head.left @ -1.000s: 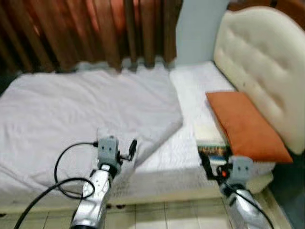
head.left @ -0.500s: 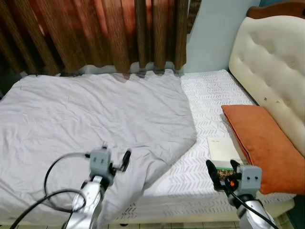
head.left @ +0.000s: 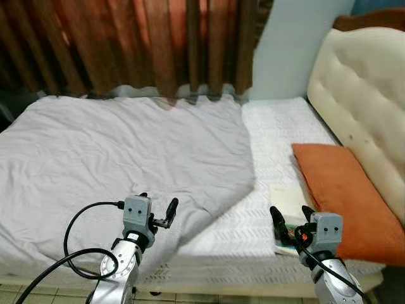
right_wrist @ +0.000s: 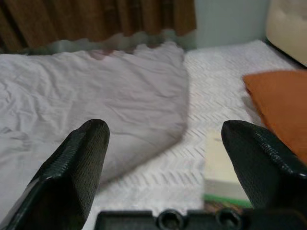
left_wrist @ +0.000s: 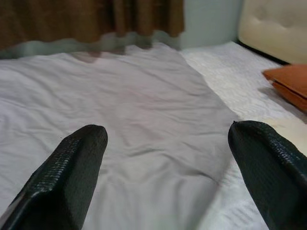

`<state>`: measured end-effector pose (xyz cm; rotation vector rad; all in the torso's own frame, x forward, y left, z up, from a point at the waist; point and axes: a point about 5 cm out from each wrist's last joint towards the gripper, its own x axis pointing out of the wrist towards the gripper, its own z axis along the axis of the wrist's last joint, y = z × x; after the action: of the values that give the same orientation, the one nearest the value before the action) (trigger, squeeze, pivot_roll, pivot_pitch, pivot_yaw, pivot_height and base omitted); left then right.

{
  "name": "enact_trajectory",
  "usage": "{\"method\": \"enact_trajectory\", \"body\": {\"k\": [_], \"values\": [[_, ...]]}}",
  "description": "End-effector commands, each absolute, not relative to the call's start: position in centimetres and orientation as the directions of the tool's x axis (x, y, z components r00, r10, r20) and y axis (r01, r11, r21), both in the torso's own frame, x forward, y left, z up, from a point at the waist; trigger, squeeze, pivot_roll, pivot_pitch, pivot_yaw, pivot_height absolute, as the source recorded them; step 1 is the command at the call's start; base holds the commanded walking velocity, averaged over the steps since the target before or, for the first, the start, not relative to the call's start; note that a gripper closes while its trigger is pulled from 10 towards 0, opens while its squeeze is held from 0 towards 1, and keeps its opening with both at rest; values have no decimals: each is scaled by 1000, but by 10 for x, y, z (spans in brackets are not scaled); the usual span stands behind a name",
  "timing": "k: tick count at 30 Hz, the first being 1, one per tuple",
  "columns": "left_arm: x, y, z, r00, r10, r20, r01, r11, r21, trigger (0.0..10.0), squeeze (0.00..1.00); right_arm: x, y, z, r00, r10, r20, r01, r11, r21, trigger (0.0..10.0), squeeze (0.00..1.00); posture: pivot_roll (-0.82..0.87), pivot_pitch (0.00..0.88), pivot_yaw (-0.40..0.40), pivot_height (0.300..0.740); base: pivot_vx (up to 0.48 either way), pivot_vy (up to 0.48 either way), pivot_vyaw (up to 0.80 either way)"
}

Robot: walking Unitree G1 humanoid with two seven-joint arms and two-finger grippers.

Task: Clean up the room

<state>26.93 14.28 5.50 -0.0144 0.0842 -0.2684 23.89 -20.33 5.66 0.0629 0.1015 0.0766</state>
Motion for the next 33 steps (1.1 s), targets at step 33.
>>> {"method": "enact_trajectory", "body": {"k": [33], "values": [[277, 138, 58, 955, -287, -74, 288, 958, -1, 10000, 0, 245, -200, 55, 988, 103, -118, -98, 994, 47, 10000, 0, -142, 29, 24, 740, 170, -112, -121]]}}
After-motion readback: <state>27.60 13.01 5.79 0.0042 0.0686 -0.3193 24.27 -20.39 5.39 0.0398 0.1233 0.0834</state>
